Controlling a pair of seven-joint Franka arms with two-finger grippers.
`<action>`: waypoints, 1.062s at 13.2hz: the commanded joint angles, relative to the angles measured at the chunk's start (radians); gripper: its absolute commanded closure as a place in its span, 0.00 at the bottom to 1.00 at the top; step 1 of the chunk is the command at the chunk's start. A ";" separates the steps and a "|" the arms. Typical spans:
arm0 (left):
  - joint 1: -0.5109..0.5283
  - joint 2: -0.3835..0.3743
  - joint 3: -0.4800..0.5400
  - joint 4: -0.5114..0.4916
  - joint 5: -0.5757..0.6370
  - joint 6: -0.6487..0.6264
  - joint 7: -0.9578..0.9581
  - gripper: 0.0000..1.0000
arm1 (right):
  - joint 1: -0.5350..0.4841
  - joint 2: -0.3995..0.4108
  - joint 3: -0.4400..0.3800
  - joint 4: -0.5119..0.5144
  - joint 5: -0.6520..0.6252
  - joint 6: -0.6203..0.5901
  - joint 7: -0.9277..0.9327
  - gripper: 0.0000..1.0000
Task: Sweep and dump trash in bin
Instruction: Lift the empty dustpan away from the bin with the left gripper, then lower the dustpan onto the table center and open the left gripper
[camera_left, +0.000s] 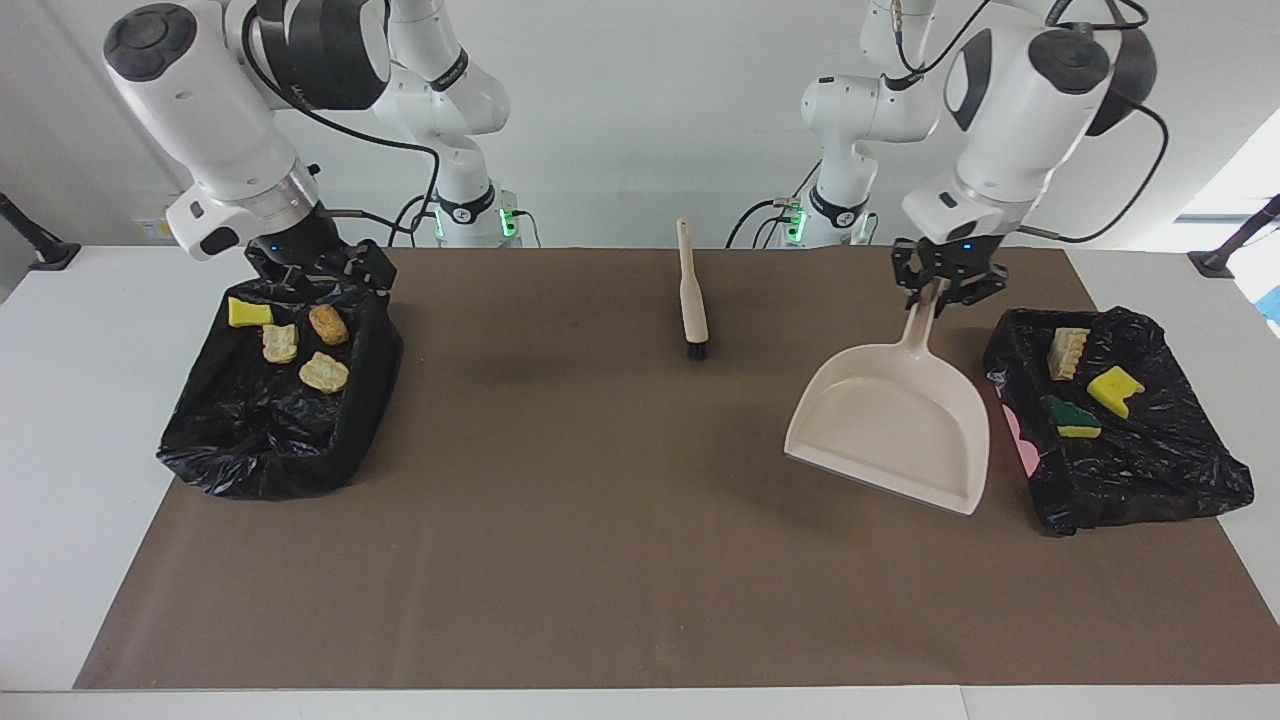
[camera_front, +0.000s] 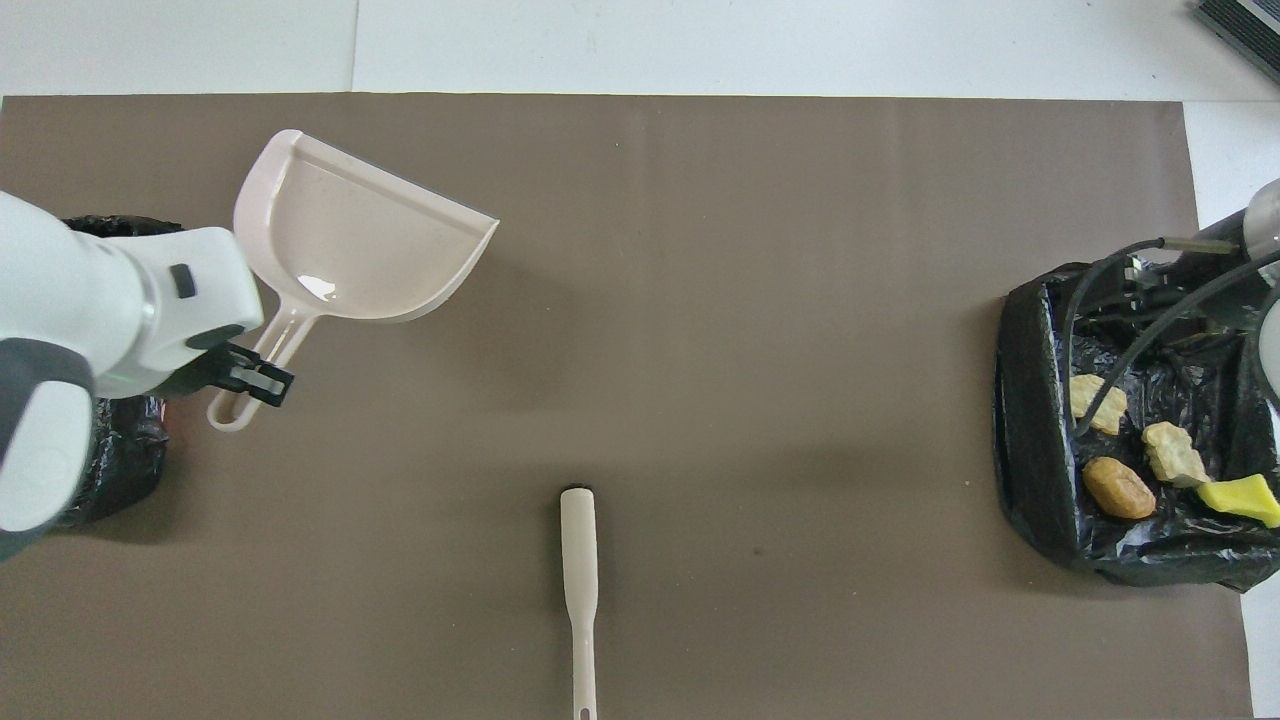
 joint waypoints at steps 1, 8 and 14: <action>-0.138 -0.014 0.025 -0.090 -0.060 0.153 -0.212 1.00 | -0.043 -0.051 0.006 -0.014 -0.011 -0.013 -0.030 0.00; -0.397 0.260 0.025 -0.087 -0.123 0.521 -0.535 1.00 | -0.033 -0.095 0.001 -0.049 0.004 -0.014 -0.018 0.00; -0.427 0.294 0.023 -0.093 -0.130 0.538 -0.574 1.00 | -0.037 -0.079 0.003 -0.037 -0.040 0.068 -0.019 0.00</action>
